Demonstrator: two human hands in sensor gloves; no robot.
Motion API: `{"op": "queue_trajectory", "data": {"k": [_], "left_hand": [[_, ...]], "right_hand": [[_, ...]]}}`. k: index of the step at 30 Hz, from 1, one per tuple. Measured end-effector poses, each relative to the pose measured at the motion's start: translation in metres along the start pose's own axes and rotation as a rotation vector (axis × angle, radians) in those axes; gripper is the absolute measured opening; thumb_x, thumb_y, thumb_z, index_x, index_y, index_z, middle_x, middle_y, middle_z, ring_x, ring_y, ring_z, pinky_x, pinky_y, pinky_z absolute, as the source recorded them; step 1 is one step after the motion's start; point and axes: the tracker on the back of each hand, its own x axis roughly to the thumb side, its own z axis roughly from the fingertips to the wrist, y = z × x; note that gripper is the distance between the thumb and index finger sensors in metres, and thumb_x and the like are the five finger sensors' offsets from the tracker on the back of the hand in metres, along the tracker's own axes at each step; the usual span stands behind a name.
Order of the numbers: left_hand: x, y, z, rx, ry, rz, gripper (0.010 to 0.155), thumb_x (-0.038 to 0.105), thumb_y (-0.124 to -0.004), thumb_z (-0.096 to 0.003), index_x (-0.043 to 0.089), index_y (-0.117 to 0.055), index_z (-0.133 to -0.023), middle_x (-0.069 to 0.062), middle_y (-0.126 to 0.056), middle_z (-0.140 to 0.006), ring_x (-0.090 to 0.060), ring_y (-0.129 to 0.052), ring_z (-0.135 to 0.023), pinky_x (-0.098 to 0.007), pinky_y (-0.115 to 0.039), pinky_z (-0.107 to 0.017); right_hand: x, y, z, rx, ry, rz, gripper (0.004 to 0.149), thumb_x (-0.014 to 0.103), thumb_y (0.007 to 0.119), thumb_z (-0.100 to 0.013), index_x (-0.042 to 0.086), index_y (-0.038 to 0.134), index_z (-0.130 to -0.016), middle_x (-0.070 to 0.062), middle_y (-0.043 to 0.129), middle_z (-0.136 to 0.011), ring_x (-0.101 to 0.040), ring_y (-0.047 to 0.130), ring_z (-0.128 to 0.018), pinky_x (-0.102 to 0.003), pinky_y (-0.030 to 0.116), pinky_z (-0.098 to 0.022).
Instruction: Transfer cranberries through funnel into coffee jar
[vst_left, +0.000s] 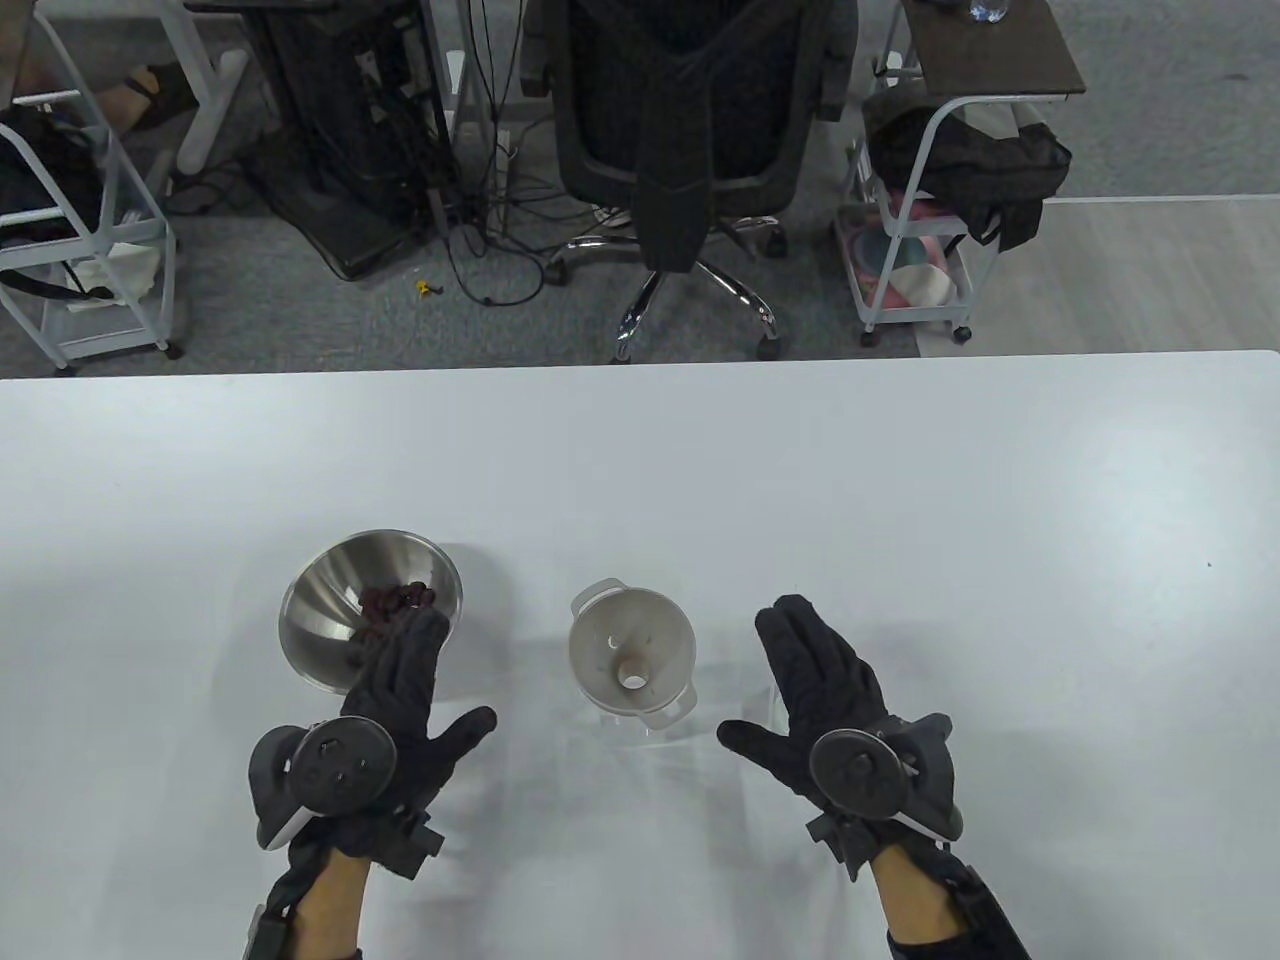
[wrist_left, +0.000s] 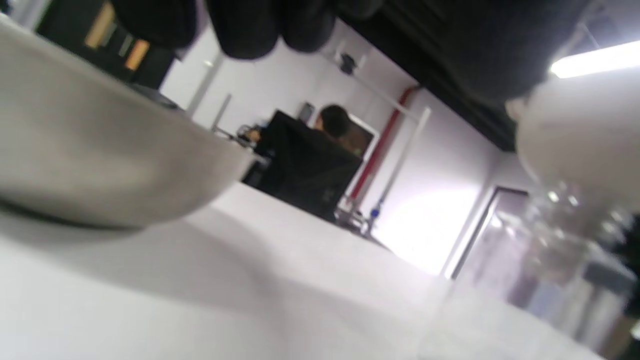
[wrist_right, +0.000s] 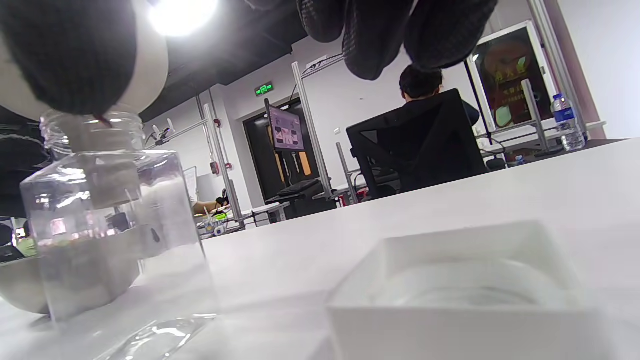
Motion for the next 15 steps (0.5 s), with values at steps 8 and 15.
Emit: {"op": "queue_trajectory", "data": {"k": [8,15], "left_hand": [[-0.029,0.013,0.006,0.162,0.216,-0.061,0.076,0.048,-0.074,-0.0515,0.012,-0.045,-0.113,-0.025,-0.057,-0.111,-0.052,-0.074,-0.095,-0.064,-0.070,-0.060],[-0.057,0.018,0.012,0.227,0.418,-0.087,0.081,0.051,-0.077,-0.0507,0.007,-0.046,-0.112,-0.031,-0.051,-0.110,-0.055,-0.066,-0.094,-0.061,-0.070,-0.058]], "right_hand": [[0.002,-0.002,0.006,-0.006,0.001,-0.084,0.101,0.069,0.079,-0.049,0.022,0.022,-0.118,-0.017,0.038,-0.125,-0.042,0.065,-0.110,-0.059,0.064,-0.075],[0.004,0.001,0.006,0.012,-0.001,-0.141,0.099,0.069,0.077,-0.050,0.021,0.023,-0.118,-0.018,0.040,-0.124,-0.041,0.066,-0.110,-0.058,0.065,-0.075]]}}
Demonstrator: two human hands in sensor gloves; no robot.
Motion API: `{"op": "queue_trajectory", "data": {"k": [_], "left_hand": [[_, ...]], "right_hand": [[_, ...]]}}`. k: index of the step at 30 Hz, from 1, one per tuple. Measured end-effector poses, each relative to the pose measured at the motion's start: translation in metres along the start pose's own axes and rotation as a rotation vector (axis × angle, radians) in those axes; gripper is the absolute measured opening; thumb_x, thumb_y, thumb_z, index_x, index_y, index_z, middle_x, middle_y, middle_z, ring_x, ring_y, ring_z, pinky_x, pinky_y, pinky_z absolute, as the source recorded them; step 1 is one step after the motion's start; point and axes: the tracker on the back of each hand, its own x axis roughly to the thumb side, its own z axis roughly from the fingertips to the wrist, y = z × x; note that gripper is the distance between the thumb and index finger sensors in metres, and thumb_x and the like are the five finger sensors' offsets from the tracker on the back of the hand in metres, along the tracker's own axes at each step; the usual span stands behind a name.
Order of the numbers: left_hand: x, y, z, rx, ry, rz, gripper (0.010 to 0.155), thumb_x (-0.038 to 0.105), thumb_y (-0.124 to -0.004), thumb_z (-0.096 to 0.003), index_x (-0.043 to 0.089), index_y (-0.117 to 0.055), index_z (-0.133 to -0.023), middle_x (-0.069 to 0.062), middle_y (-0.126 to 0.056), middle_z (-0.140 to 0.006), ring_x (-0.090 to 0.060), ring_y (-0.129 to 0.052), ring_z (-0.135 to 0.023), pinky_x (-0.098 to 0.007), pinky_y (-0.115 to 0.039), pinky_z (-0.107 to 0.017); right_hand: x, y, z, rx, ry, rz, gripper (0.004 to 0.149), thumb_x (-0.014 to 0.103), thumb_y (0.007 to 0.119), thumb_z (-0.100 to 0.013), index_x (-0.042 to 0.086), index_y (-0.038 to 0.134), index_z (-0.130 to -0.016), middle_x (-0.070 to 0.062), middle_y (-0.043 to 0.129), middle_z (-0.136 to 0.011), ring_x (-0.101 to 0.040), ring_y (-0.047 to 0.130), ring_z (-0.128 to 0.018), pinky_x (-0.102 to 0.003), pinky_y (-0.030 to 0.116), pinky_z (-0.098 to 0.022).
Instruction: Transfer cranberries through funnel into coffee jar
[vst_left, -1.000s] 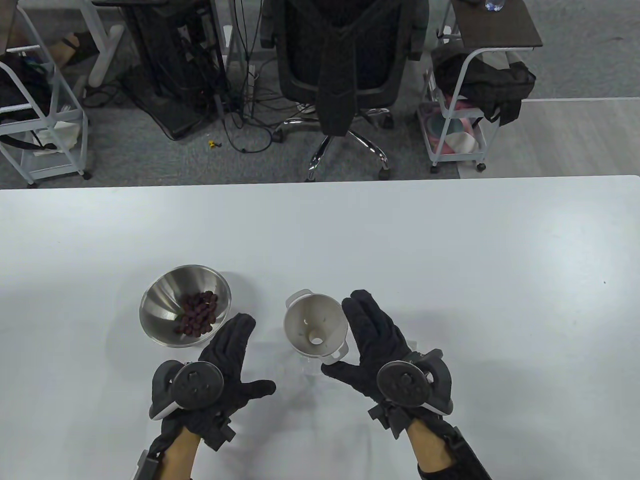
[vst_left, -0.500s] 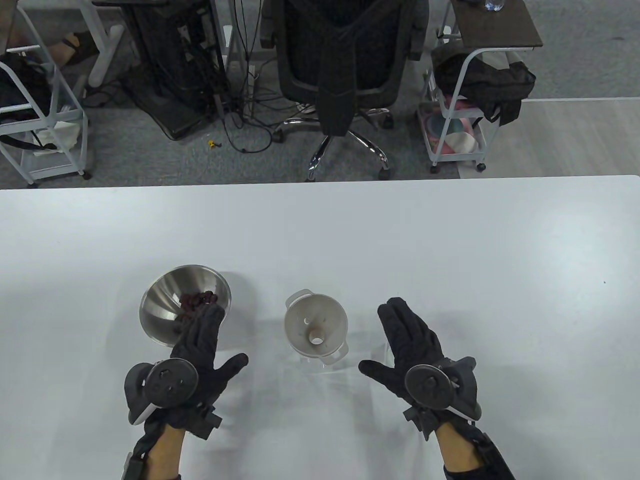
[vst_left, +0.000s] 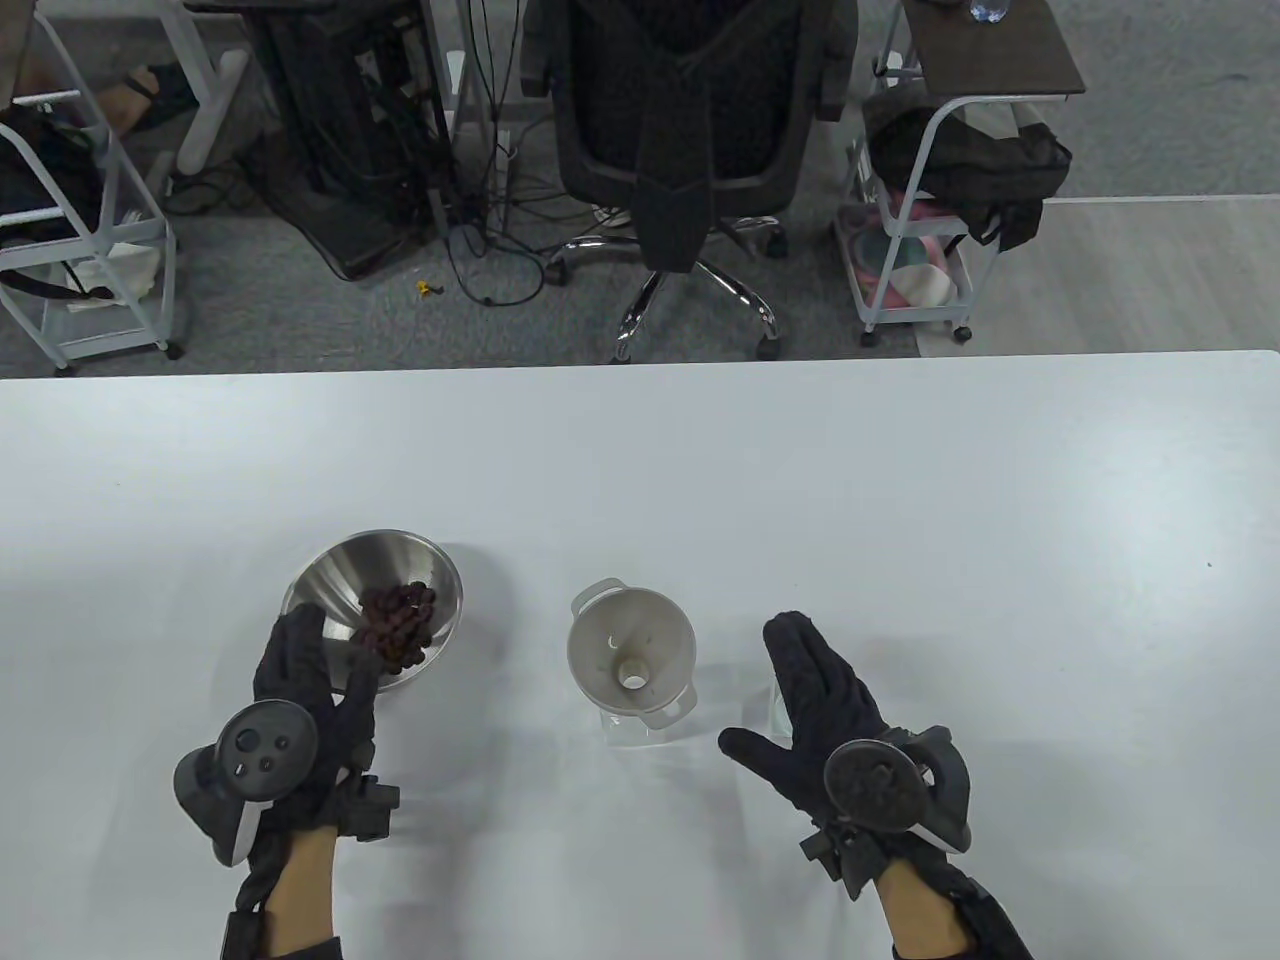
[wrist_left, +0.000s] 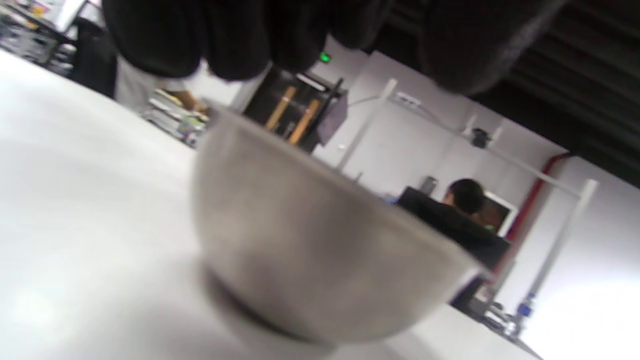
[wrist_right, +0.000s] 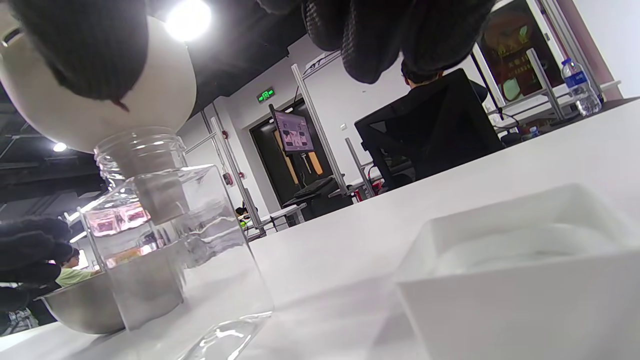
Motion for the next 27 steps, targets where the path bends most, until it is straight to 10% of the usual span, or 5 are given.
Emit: {"op": "queue_trajectory", "data": {"k": [5,12,27], "left_hand": [[-0.010,-0.012,-0.002,-0.037,0.095,-0.075,0.093,0.056,-0.075,-0.0507,0.001,-0.031,-0.112,-0.037,-0.036,-0.110,-0.060,-0.057,-0.094,-0.064,-0.066,-0.059],[-0.020,-0.026,-0.009,-0.077,0.218,-0.045,0.097,0.055,-0.076,-0.0509,-0.011,-0.032,-0.107,-0.039,-0.054,-0.103,-0.048,-0.088,-0.074,-0.058,-0.077,-0.049],[-0.038,-0.035,-0.024,-0.148,0.354,0.045,0.081,0.039,-0.075,-0.0558,-0.022,-0.043,-0.099,-0.005,-0.102,-0.059,-0.011,-0.104,-0.008,-0.029,-0.091,-0.006]], "right_hand": [[-0.002,0.000,0.000,0.000,0.012,-0.032,0.098,0.069,0.076,-0.051,0.021,0.024,-0.118,-0.018,0.040,-0.124,-0.041,0.066,-0.109,-0.057,0.065,-0.075],[-0.001,0.002,0.000,0.005,0.003,-0.042,0.097,0.069,0.075,-0.051,0.021,0.024,-0.118,-0.018,0.040,-0.124,-0.041,0.066,-0.109,-0.057,0.065,-0.075],[0.004,0.005,0.001,0.024,-0.024,-0.054,0.095,0.070,0.072,-0.053,0.020,0.023,-0.118,-0.018,0.042,-0.123,-0.041,0.066,-0.109,-0.057,0.065,-0.074]]}}
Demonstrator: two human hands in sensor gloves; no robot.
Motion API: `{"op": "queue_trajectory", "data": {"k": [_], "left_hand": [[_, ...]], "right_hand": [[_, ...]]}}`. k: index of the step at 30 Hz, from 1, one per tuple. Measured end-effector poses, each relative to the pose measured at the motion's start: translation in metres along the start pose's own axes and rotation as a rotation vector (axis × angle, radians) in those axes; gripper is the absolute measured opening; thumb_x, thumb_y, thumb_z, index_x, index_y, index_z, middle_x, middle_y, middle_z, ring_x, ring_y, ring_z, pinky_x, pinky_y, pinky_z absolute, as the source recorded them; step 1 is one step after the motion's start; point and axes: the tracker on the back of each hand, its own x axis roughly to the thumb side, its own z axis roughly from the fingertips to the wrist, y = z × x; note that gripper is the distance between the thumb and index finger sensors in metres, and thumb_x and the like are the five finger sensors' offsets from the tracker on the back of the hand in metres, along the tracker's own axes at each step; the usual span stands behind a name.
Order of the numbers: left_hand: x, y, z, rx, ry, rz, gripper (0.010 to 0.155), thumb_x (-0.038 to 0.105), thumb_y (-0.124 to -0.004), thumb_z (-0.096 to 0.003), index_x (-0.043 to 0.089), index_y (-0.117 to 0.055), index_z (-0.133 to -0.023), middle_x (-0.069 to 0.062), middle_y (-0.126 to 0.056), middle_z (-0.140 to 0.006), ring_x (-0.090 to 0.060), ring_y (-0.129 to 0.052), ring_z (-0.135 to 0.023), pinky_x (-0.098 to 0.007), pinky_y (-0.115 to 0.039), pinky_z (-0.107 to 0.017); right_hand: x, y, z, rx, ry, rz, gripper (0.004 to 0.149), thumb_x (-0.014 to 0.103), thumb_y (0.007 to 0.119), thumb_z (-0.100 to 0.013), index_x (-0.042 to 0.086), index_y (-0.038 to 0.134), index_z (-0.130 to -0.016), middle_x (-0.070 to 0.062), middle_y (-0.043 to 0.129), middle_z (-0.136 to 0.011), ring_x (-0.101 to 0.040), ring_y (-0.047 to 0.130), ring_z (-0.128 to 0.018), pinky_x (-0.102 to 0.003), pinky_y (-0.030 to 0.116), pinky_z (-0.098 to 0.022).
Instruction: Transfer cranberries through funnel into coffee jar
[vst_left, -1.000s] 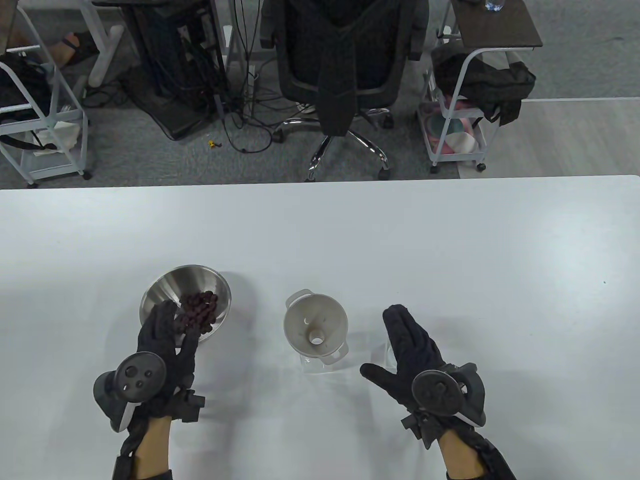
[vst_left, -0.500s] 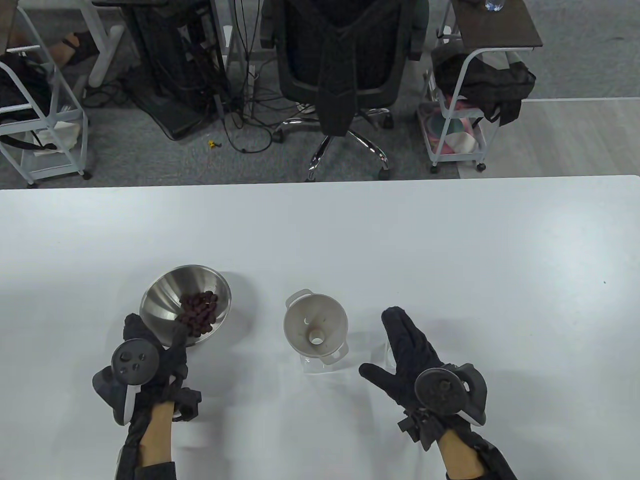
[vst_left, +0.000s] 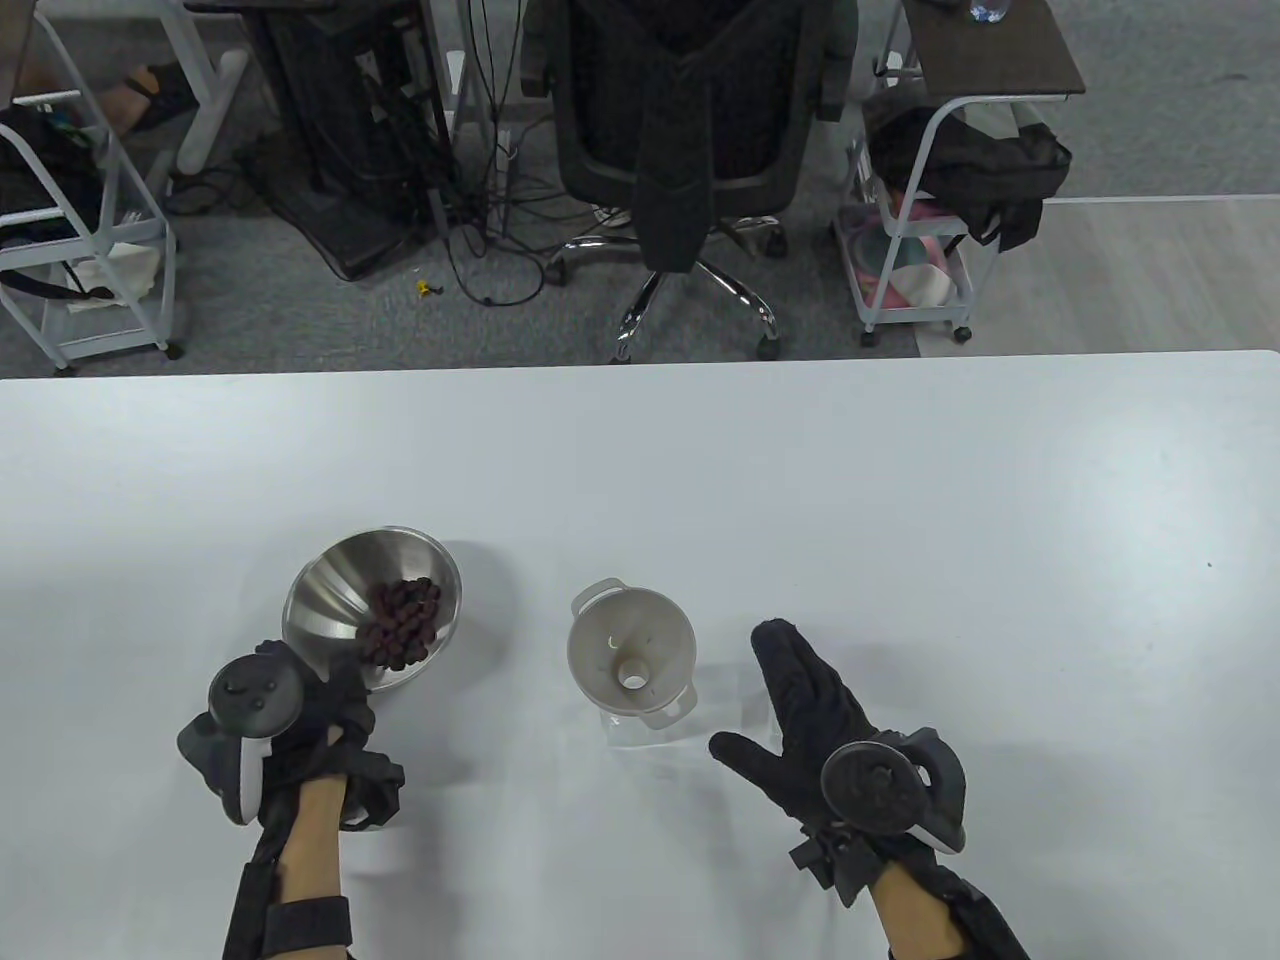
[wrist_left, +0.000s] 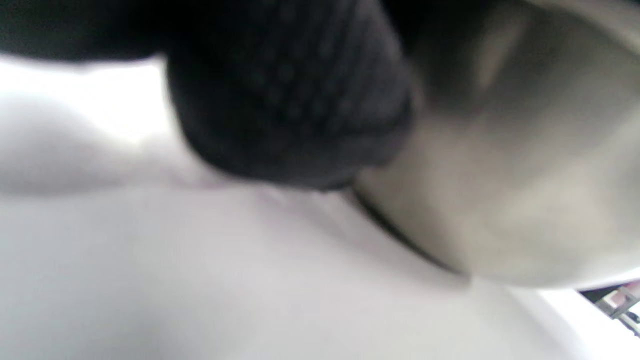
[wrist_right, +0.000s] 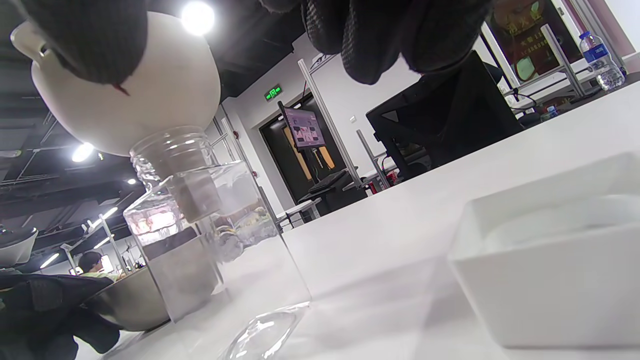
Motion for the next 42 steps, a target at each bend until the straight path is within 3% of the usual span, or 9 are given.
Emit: {"op": "queue_trajectory", "data": {"k": [18,27,42], "left_hand": [[-0.011,0.003,-0.002,0.019,0.054,0.155,0.062,0.027,-0.079,-0.0544,-0.013,-0.052,-0.093,0.000,-0.104,-0.050,-0.006,-0.105,-0.005,-0.027,-0.092,-0.005],[0.028,0.019,0.018,0.053,-0.069,0.207,0.053,0.027,-0.077,-0.0562,-0.008,-0.056,-0.089,0.001,-0.104,-0.049,-0.005,-0.105,-0.001,-0.025,-0.092,-0.002],[0.102,0.079,0.059,0.213,-0.268,0.203,0.041,0.025,-0.078,-0.0583,-0.002,-0.061,-0.084,0.000,-0.106,-0.047,-0.003,-0.104,0.001,-0.025,-0.092,0.000]], "right_hand": [[0.000,0.002,-0.001,0.011,0.007,-0.017,0.094,0.070,0.071,-0.053,0.021,0.023,-0.118,-0.018,0.043,-0.123,-0.041,0.066,-0.109,-0.057,0.065,-0.074],[-0.001,-0.001,0.000,-0.006,0.009,-0.024,0.094,0.070,0.070,-0.054,0.021,0.023,-0.118,-0.018,0.042,-0.123,-0.042,0.066,-0.109,-0.057,0.065,-0.074],[-0.002,-0.005,0.003,-0.021,0.011,-0.055,0.094,0.070,0.070,-0.054,0.021,0.022,-0.118,-0.018,0.042,-0.123,-0.042,0.066,-0.109,-0.057,0.065,-0.074]]}}
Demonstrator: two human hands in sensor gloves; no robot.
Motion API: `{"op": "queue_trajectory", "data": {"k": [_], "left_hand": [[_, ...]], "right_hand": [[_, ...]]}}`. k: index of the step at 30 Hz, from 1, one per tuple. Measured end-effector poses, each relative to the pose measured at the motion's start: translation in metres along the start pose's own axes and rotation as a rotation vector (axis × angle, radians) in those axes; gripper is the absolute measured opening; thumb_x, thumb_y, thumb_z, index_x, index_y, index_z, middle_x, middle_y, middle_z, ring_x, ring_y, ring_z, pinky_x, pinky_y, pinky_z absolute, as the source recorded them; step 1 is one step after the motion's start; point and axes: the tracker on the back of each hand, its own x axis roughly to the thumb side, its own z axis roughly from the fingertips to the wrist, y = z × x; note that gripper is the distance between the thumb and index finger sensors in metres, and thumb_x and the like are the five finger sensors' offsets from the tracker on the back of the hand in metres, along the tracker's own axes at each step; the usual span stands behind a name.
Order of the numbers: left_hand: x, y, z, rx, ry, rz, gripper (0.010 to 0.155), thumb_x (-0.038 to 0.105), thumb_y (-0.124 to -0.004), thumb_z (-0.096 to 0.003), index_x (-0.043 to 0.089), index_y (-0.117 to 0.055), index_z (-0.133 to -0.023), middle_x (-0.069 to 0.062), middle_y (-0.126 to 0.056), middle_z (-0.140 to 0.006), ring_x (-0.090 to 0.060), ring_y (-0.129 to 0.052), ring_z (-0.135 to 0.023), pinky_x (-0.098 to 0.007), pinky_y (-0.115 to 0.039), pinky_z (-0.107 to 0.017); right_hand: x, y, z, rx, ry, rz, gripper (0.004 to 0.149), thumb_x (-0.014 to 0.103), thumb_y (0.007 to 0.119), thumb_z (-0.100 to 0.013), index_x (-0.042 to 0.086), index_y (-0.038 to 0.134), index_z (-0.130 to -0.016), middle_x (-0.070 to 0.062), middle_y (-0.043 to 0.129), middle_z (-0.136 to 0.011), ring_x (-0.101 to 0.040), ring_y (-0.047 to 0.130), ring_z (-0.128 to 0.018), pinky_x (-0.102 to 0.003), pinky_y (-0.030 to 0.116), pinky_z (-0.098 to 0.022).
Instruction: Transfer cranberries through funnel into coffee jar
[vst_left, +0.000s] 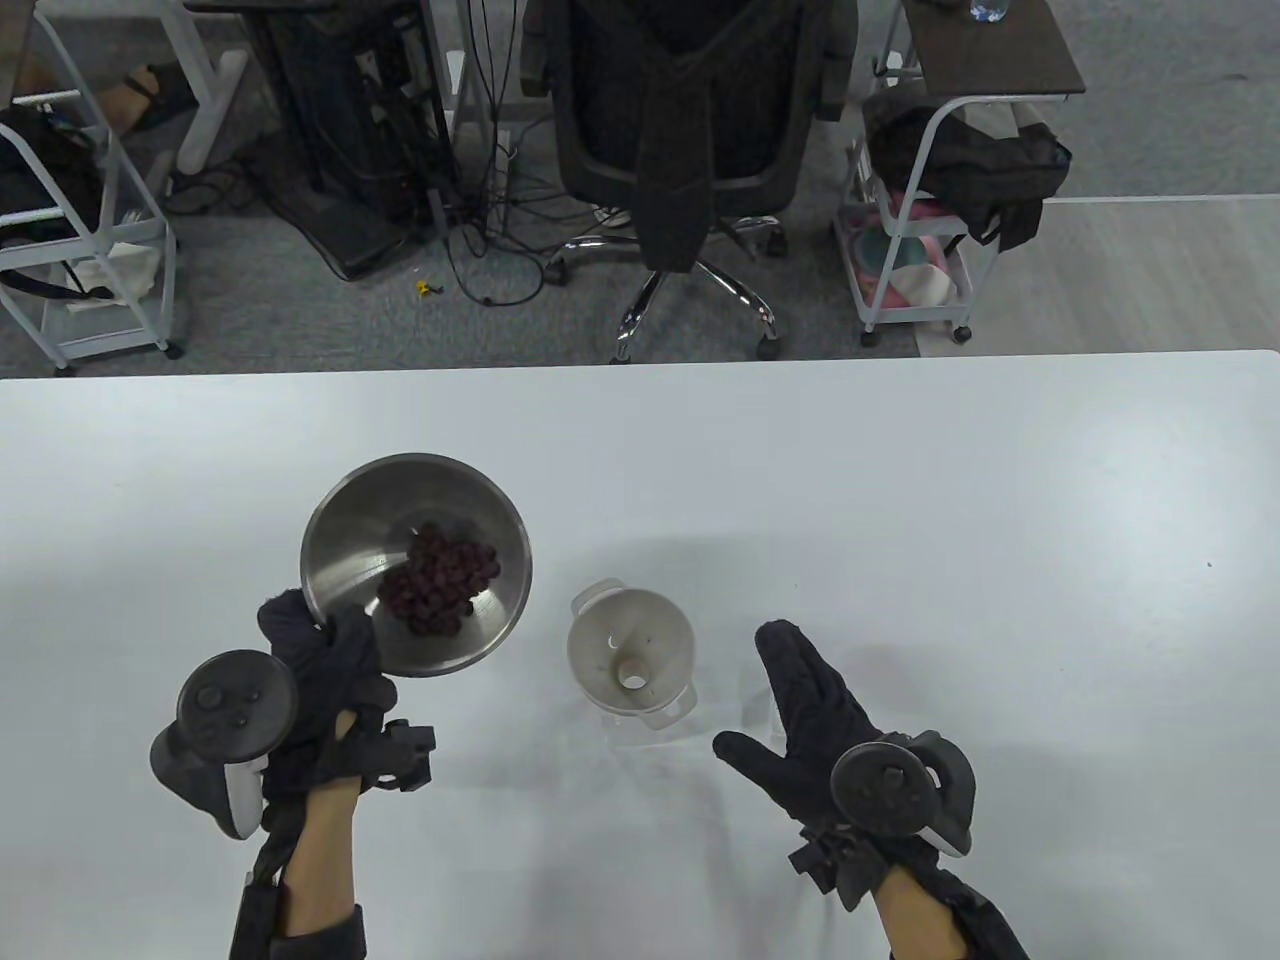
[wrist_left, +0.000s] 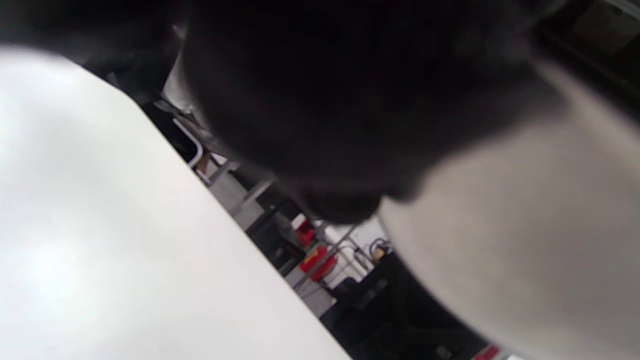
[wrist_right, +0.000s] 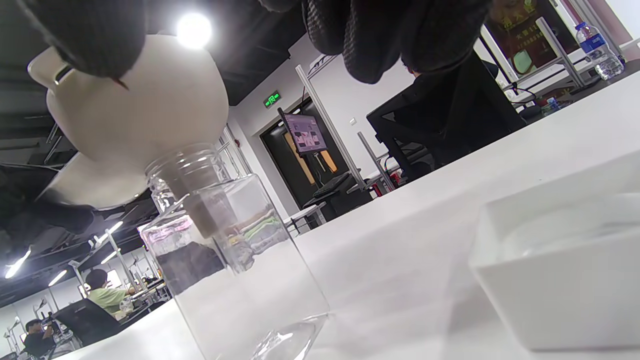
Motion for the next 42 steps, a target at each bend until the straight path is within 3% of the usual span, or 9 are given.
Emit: {"op": "queue_trajectory", "data": {"k": [10,23,42], "left_hand": [[0.043,-0.001,0.013,0.044,-0.106,0.000,0.036,0.025,-0.078,-0.0601,0.001,-0.063,-0.083,-0.002,-0.106,-0.050,-0.001,-0.105,-0.001,-0.024,-0.092,-0.002],[0.089,-0.025,0.025,0.023,-0.192,0.055,0.032,0.025,-0.077,-0.0623,0.003,-0.064,-0.081,-0.004,-0.105,-0.054,0.001,-0.105,-0.002,-0.023,-0.093,-0.002],[0.102,-0.039,0.037,0.047,-0.274,0.025,0.028,0.026,-0.073,-0.0648,0.005,-0.063,-0.080,-0.005,-0.103,-0.060,0.000,-0.106,-0.004,-0.024,-0.093,-0.006]], "right_hand": [[-0.006,-0.001,0.000,0.001,0.026,-0.010,0.094,0.070,0.070,-0.054,0.021,0.022,-0.118,-0.019,0.041,-0.123,-0.042,0.065,-0.109,-0.057,0.065,-0.074],[-0.006,-0.001,-0.002,0.012,0.031,-0.009,0.094,0.070,0.070,-0.054,0.021,0.022,-0.118,-0.019,0.041,-0.124,-0.043,0.065,-0.109,-0.058,0.065,-0.074],[-0.006,-0.001,-0.002,0.016,0.029,-0.015,0.094,0.070,0.069,-0.054,0.021,0.021,-0.118,-0.019,0.041,-0.124,-0.043,0.065,-0.109,-0.058,0.064,-0.074]]}}
